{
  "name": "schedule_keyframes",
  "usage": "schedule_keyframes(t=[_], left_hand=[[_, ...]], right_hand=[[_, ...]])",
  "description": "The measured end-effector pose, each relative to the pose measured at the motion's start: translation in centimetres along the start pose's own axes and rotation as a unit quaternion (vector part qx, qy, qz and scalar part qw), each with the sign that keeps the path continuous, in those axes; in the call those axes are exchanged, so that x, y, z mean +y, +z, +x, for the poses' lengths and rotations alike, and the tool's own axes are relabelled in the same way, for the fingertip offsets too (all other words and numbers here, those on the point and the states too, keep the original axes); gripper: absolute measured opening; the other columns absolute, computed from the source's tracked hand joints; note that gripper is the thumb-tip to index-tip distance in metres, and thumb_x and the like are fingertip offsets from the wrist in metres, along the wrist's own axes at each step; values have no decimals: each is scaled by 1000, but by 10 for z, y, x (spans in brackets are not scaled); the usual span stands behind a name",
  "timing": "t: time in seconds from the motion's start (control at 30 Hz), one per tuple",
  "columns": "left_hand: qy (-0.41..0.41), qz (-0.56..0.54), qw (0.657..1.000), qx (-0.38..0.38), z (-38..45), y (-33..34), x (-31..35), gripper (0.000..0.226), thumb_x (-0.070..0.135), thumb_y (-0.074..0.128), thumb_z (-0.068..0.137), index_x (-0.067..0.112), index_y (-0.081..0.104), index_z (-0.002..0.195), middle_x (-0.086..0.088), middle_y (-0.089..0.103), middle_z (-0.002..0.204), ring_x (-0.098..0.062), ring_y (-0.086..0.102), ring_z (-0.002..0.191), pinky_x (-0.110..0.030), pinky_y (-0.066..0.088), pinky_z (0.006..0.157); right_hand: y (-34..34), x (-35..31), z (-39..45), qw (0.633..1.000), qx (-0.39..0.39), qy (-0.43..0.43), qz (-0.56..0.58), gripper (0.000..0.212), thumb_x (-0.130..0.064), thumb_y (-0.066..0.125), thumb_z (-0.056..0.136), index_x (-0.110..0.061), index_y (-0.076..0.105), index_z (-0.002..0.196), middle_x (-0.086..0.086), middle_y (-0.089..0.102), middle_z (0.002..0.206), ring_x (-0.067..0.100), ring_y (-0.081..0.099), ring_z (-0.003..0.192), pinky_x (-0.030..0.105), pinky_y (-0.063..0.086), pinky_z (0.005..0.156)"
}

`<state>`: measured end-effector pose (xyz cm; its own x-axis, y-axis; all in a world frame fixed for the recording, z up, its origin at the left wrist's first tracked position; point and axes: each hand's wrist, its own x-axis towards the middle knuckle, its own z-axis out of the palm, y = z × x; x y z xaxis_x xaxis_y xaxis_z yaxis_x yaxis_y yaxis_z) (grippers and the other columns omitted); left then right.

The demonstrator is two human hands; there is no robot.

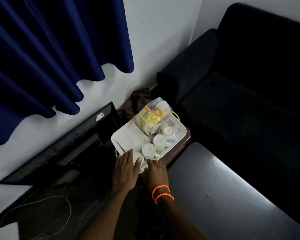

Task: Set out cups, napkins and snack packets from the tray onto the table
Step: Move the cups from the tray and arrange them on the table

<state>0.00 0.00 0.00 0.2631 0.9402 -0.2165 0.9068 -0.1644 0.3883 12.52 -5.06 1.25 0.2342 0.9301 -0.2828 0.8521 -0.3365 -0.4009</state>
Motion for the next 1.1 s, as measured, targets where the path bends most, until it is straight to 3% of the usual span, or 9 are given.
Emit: schedule_keyframes(t=[0.17,0.33,0.47,0.63,0.7,0.77,0.93,1.0,1.1], left_hand=[[-38,-74,996,16,18,10,-10,79,64,12,100,12,66,126,-12,71,123,-29,61,120,-45,39,113],[-163,-291,943,8,31,18,-8,74,64,20,103,14,73,116,-12,72,122,-31,64,116,-41,48,95],[-222,-355,908,19,28,18,-4,72,61,23,105,15,77,113,-7,76,116,-22,65,105,-29,41,83],[-242,-400,877,109,11,13,-8,48,58,47,100,23,79,97,9,74,88,-18,71,93,-25,48,70],[-238,-411,870,130,6,9,-7,34,57,59,94,27,74,87,7,74,87,-20,73,91,-32,56,70],[-235,-435,859,134,2,8,-2,27,53,72,86,27,69,81,0,75,91,-23,73,91,-47,63,76],[-210,-528,821,54,-10,16,27,29,31,88,75,19,70,93,-10,77,99,-34,74,98,-52,62,86],[-200,-580,790,-6,-12,24,47,43,15,88,77,15,66,113,-13,73,114,-32,73,106,-46,61,90],[-155,-613,760,-147,-15,39,83,52,7,85,78,10,64,126,-16,71,124,-31,70,114,-39,56,96]], right_hand=[[21,-12,14,991,-20,83,98,39,-23,55,85,-19,63,124,4,71,116,28,60,111,34,44,97],[42,-18,24,959,-22,171,227,51,-36,65,81,-27,63,131,7,70,122,29,58,121,35,44,101],[52,-26,25,908,-10,229,352,54,-38,66,80,-34,61,134,3,70,126,24,60,122,37,47,106],[45,-30,16,839,19,242,487,39,-21,68,80,-30,70,118,-12,72,110,10,63,104,22,47,89],[39,-30,9,814,29,247,525,31,-19,66,80,-33,71,108,-21,70,97,10,65,101,28,53,93],[35,-26,0,781,48,259,567,25,-19,64,82,-33,72,101,-17,72,99,11,67,101,36,54,98],[17,-1,-25,628,138,298,705,9,-22,69,91,-17,75,94,11,77,101,32,72,96,48,59,87],[7,21,-37,606,172,292,720,16,-29,72,90,-13,74,89,7,77,91,22,72,85,39,61,77],[-10,66,-54,612,210,294,704,25,-29,77,87,-5,70,90,8,74,86,19,69,82,41,57,81]])
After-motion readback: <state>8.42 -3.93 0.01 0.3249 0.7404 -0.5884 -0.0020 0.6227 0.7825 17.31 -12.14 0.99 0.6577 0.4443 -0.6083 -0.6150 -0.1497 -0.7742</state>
